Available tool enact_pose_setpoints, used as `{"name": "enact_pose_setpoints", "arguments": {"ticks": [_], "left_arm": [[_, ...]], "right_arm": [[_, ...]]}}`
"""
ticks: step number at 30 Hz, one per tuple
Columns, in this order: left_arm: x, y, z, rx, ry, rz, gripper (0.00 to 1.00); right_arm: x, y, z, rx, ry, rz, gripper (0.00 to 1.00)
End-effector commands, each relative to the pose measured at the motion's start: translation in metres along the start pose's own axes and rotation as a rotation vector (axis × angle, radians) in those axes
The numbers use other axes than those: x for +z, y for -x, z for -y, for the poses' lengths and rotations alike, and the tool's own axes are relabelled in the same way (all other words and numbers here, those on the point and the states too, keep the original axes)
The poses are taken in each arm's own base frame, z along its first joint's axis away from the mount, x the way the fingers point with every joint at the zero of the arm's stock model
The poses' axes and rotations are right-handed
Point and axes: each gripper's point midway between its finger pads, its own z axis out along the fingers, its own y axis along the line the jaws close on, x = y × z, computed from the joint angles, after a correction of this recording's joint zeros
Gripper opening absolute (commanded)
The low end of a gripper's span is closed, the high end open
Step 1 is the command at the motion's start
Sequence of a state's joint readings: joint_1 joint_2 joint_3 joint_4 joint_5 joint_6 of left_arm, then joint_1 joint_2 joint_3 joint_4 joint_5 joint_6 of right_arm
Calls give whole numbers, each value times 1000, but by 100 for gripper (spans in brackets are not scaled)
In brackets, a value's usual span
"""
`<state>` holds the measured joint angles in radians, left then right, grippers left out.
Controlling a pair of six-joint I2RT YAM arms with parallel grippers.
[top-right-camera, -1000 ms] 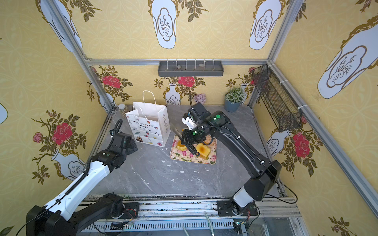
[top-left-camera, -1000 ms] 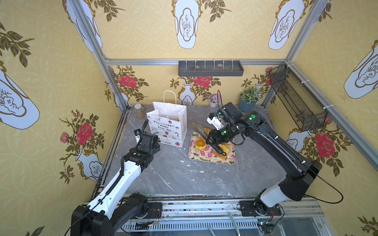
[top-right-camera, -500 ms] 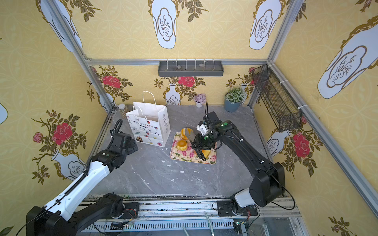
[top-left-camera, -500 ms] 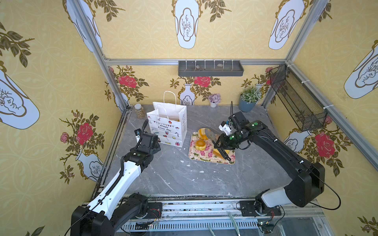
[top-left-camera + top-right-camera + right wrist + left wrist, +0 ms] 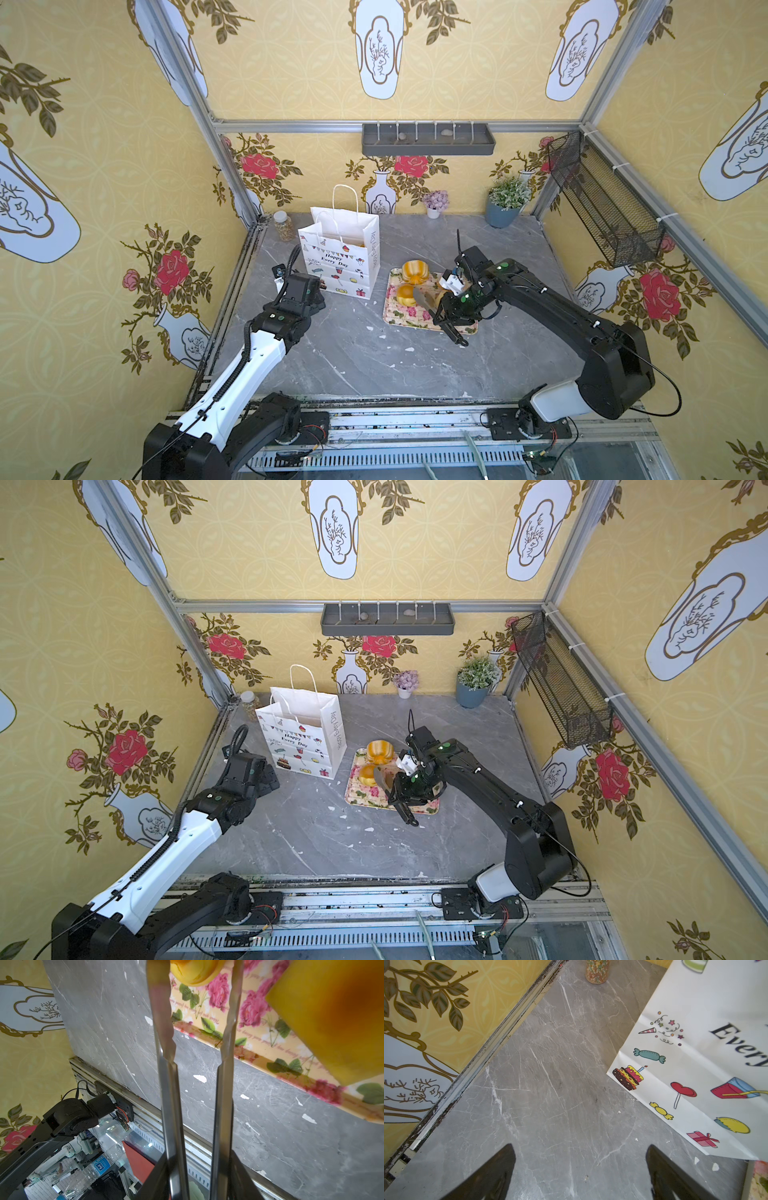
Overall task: Pack bread into a paper bag
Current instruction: Pick up the fake bread from the plate.
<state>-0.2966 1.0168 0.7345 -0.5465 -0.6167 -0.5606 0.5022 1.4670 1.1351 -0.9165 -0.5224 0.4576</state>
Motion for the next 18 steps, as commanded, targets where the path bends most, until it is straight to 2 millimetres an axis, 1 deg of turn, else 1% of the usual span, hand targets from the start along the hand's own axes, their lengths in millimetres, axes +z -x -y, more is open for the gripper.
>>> {"name": "enact_pose_setpoints", "arguments": {"ticks": [1, 7, 14, 16, 17, 18], "left_arm": [[1, 1, 3, -14, -4, 1, 99], [2, 2, 3, -12, -5, 3, 99], [1, 5, 4, -7, -3, 12, 99], [0, 7, 4, -8, -5, 14, 99], [0, 7, 3, -7, -2, 13, 99], [0, 7, 3, -6, 0, 15, 99]], "right_arm": [[4, 3, -10, 20, 63, 5, 42], [8, 11, -13, 13, 77, 12, 43], [22, 21, -13, 12, 87, -11, 43], [26, 21, -12, 11, 86, -22, 39], [27, 21, -12, 11, 85, -27, 31], [26, 21, -12, 11, 86, -30, 21]]}}
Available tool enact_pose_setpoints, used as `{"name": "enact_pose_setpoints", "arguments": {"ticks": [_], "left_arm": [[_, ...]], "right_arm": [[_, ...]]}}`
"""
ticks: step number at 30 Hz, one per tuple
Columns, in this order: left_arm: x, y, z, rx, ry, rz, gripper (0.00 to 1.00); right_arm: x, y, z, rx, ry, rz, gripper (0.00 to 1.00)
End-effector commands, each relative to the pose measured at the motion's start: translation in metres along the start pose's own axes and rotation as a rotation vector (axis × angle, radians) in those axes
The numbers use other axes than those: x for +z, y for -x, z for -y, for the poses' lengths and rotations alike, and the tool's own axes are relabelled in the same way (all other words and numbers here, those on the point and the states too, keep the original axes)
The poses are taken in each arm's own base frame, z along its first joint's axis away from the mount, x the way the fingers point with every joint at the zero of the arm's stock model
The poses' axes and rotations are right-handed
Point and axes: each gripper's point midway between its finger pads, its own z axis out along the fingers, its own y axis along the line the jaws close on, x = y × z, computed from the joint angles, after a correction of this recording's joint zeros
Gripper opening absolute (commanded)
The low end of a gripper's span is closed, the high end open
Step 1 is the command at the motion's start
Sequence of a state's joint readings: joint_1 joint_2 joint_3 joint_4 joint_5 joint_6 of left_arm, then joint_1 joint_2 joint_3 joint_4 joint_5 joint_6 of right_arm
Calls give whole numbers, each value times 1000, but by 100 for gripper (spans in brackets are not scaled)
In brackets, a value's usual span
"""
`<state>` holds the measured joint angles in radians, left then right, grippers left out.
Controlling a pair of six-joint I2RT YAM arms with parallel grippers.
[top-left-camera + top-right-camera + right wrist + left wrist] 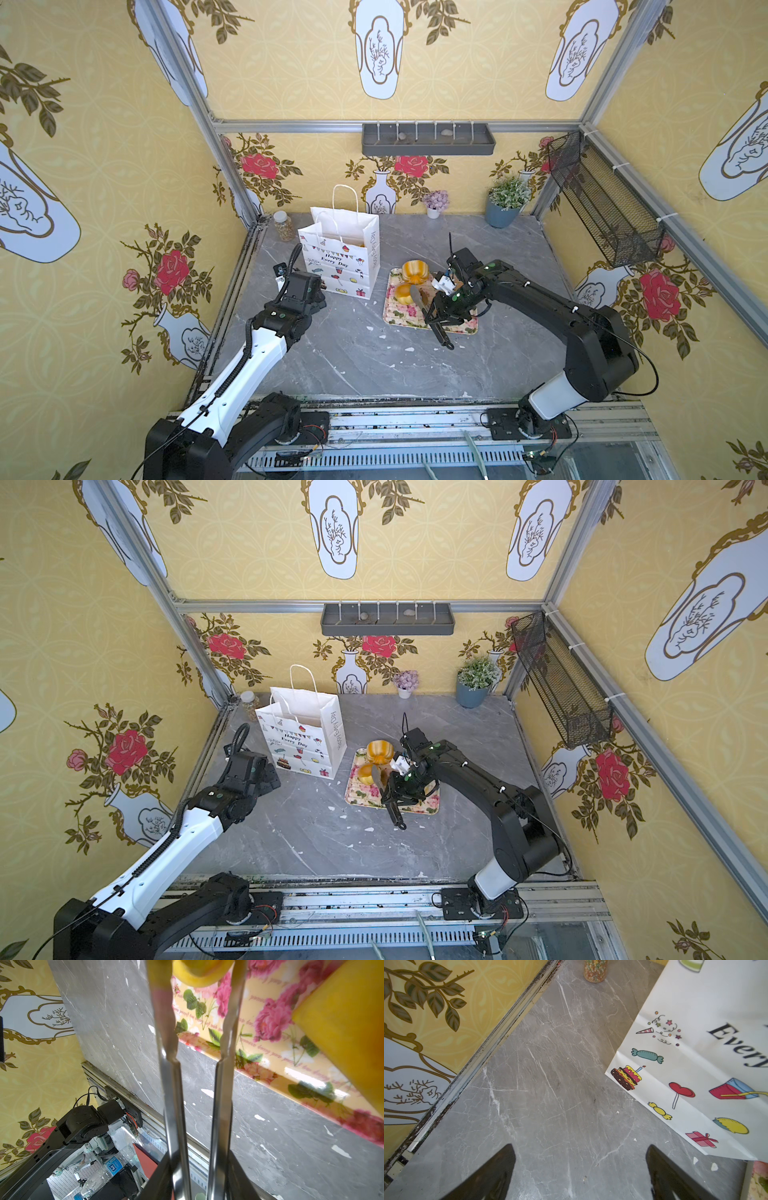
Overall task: Pack bread into a paper bag
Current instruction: Pick up the fake bread from the plate.
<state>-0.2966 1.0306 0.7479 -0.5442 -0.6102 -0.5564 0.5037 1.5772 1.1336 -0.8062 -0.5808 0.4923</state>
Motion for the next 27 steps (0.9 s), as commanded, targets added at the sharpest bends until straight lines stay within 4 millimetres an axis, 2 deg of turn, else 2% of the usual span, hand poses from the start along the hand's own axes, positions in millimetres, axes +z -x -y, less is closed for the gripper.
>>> {"name": "enact_pose_setpoints", "arguments": {"ticks": [1, 2, 3, 9, 14, 22, 27], "left_arm": [[-1, 5, 0, -10, 7, 18, 99], [-1, 5, -1, -8, 9, 18, 99], [-1, 5, -1, -8, 11, 19, 99], [1, 2, -1, -12, 10, 15, 99], [2, 2, 0, -11, 10, 12, 99], [3, 1, 2, -14, 1, 6, 99], [3, 1, 1, -13, 3, 7, 99]], "right_arm": [[-2, 2, -9, -26, 37, -4, 12], [-3, 2, -11, -30, 38, -3, 4], [-6, 2, -12, -37, 38, -2, 0], [-24, -1, -19, -60, 19, 20, 0], [-55, 0, -35, -100, 6, 80, 0], [-120, 22, -85, -215, 31, 258, 0], [-139, 39, -118, -300, 79, 327, 0]]}}
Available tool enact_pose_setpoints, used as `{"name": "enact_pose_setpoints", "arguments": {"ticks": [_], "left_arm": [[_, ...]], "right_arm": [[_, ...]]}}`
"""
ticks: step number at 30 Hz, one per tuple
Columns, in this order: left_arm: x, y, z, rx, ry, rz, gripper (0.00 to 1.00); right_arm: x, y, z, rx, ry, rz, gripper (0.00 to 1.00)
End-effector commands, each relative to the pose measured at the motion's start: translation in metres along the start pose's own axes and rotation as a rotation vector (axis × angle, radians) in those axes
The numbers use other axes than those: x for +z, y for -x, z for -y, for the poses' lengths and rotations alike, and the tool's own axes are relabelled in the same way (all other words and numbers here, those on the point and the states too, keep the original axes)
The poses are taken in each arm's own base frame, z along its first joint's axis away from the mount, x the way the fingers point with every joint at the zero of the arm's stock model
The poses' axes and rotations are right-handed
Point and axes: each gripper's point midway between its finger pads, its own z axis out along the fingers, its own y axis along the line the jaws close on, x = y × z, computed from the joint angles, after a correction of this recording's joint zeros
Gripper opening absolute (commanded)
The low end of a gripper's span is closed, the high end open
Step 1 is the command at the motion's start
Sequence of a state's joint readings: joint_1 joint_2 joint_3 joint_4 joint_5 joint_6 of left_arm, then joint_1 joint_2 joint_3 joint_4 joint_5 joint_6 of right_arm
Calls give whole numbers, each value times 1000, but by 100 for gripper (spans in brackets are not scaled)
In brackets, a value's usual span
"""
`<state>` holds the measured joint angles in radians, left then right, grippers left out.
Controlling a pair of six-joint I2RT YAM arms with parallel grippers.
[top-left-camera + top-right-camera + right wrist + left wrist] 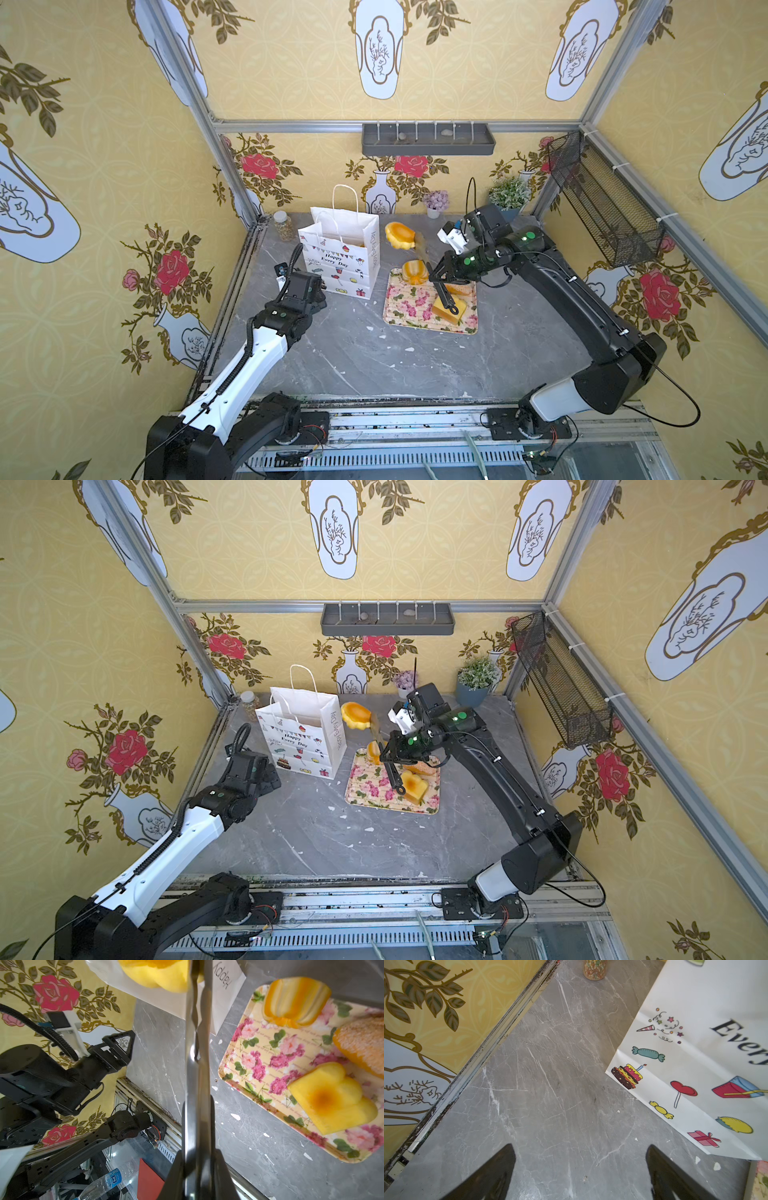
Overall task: Pack bread into a paper bag
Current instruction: Pick up the fake bread from the plate, then place the fake bread in the paper bag.
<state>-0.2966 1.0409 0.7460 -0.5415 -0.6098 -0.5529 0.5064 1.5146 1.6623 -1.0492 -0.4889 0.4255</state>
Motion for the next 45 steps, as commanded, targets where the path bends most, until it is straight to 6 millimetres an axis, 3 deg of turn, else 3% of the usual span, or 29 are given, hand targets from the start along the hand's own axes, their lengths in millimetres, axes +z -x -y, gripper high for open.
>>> {"name": "enact_pose_setpoints", "arguments": {"ticks": [1, 10, 22, 28, 34, 45], "left_arm": [[0, 4, 1, -24, -2, 15, 99], [-5, 7, -4, -25, 8, 26, 99], [-7, 7, -9, -28, 18, 36, 99], [-6, 8, -6, -25, 14, 36, 99], [-5, 8, -7, -20, 18, 37, 99], [-2, 3, -6, -23, 19, 28, 99]], "right_arm": [[1, 14, -16, -68, 29, 30, 0], [34, 32, -61, -178, 108, -4, 0], [44, 44, -88, -236, 119, -20, 0], [63, 43, -83, -225, 90, -61, 0], [64, 46, -78, -220, 44, -58, 0], [71, 50, -87, -220, 65, -66, 1]]}}
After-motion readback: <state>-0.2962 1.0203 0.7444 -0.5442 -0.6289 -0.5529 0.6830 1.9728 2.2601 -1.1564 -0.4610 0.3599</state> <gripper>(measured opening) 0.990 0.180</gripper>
